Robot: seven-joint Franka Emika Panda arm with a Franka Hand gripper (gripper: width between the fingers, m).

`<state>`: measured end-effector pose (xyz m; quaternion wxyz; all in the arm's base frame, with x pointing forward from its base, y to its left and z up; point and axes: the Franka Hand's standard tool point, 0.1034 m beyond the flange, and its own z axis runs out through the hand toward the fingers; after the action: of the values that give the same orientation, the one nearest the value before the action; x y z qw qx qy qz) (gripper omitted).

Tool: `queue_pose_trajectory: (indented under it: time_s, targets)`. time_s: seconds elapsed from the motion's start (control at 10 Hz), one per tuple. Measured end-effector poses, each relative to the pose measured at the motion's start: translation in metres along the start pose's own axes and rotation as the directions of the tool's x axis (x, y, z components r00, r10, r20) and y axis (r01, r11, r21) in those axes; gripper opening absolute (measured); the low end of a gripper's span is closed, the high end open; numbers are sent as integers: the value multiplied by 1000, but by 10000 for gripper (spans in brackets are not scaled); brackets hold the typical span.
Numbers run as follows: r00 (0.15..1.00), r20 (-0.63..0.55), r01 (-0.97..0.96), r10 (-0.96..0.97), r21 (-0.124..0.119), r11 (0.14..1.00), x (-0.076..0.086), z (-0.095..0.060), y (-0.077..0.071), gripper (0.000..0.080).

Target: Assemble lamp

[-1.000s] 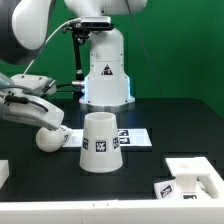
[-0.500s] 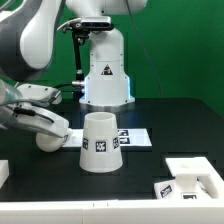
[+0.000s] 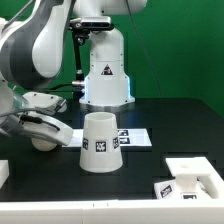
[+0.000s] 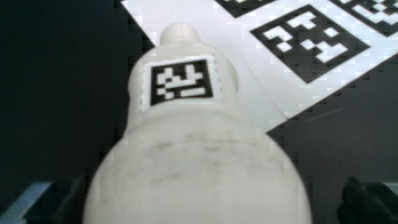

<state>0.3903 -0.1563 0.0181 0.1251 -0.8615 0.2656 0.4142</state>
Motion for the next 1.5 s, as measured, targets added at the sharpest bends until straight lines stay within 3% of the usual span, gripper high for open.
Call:
queue_pose_trajectory:
  time_s: [0.2,0.3,0.7,0.8,1.0,1.2,1.3,1.5]
  targets:
    - [1000,0,0,0,0,1000,0,0,0,697]
    - [1000,0,0,0,0,1000,0,0,0,568]
    - [1000,5,8,-8,-1,1000,-4,-4,0,570]
    - [999,27,19,-19,11,1000,-15,-16,-2,570]
    - [997,-40,66,-65,39,997,-36,-60,-9,571]
    - [976,-186,124,-112,57,991,-71,-102,-38,571]
    - [964,-241,136,-117,65,989,-92,-115,-56,571]
    - [898,-422,165,-123,64,984,-110,-127,-91,571]
